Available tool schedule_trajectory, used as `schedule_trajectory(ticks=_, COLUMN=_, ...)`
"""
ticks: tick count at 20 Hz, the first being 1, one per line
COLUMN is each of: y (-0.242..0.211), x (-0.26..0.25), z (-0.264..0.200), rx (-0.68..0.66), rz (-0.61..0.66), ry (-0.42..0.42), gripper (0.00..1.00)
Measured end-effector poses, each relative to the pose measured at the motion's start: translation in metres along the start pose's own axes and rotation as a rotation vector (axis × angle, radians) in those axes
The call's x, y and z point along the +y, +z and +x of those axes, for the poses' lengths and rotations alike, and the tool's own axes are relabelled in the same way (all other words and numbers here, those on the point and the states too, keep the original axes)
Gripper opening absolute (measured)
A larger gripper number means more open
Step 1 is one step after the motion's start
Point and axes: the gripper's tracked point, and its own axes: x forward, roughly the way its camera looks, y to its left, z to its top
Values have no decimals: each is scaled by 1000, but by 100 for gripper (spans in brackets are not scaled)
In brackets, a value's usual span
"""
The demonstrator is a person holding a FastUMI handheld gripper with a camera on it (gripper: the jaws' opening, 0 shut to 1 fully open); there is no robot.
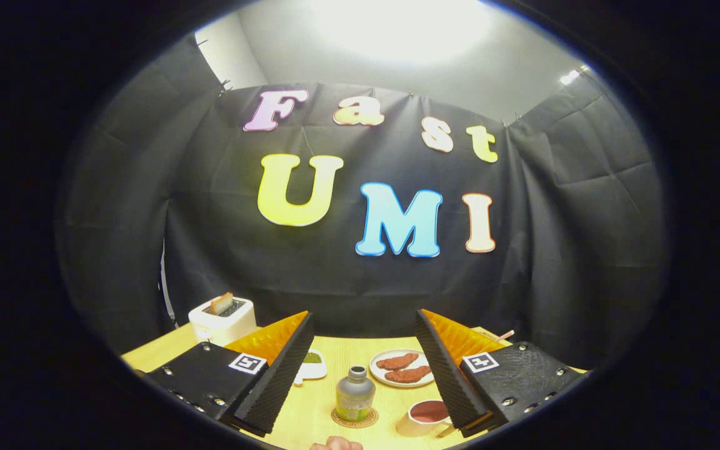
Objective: Take the bottle from table, then pour the juice into the cup, finally place the bottle on the coaster
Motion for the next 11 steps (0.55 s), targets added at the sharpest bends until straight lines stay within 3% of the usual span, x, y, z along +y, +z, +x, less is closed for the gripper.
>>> schedule_trajectory(ticks=4, y=40, x=3, z=-28, rx=-13, rz=18, ry=27, gripper=99)
schedule_trajectory(ticks=6, y=48, x=-4, z=-44, rx=-1, rz=-17, ry=5, gripper=99)
schedule_trajectory(ticks=11, y=62, x=-2, z=-65, rx=-6, rz=-26, ry=44, gripper=99)
